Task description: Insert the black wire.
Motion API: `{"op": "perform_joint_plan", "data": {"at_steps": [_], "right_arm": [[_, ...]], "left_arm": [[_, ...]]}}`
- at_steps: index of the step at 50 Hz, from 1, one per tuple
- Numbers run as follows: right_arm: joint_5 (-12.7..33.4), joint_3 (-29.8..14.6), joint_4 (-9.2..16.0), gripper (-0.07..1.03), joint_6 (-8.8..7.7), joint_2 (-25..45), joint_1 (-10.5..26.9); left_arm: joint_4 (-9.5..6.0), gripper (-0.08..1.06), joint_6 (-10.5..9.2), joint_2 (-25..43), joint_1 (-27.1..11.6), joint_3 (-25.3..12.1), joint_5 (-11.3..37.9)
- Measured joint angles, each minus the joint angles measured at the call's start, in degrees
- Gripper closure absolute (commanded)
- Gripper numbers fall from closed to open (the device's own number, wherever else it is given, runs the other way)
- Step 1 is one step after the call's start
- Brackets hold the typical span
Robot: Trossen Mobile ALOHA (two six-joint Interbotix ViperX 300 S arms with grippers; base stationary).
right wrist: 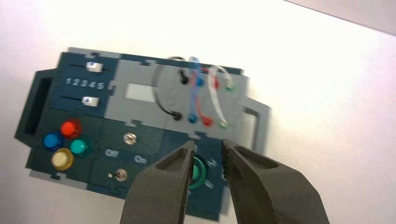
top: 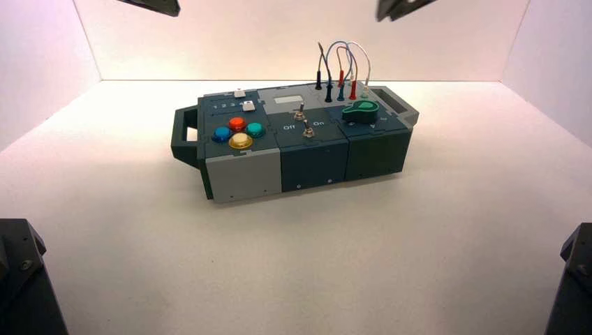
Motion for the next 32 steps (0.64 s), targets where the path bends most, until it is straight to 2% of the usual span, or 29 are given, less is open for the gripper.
{"op": "perform_joint_plan", "data": {"at_steps": [9, 19, 32], "right_arm": [[0.62, 4.31, -0.88, 0.63, -0.7, -2.81, -1.32], [0.62, 5.27, -1.41, 0.63, -0.62, -3.43, -1.32], [0.26, 6.5, -1.93, 0.63, -0.79, -5.89, -1.32]], "left_arm": [[0.09, 1.01, 0.09, 0.44, 0.97, 1.05, -3.08], [0.18, 1.01, 0.88, 2.46, 0.97, 1.32, -3.78], [0.7, 1.01, 0.97, 4.39, 1.05, 1.32, -3.87]]}}
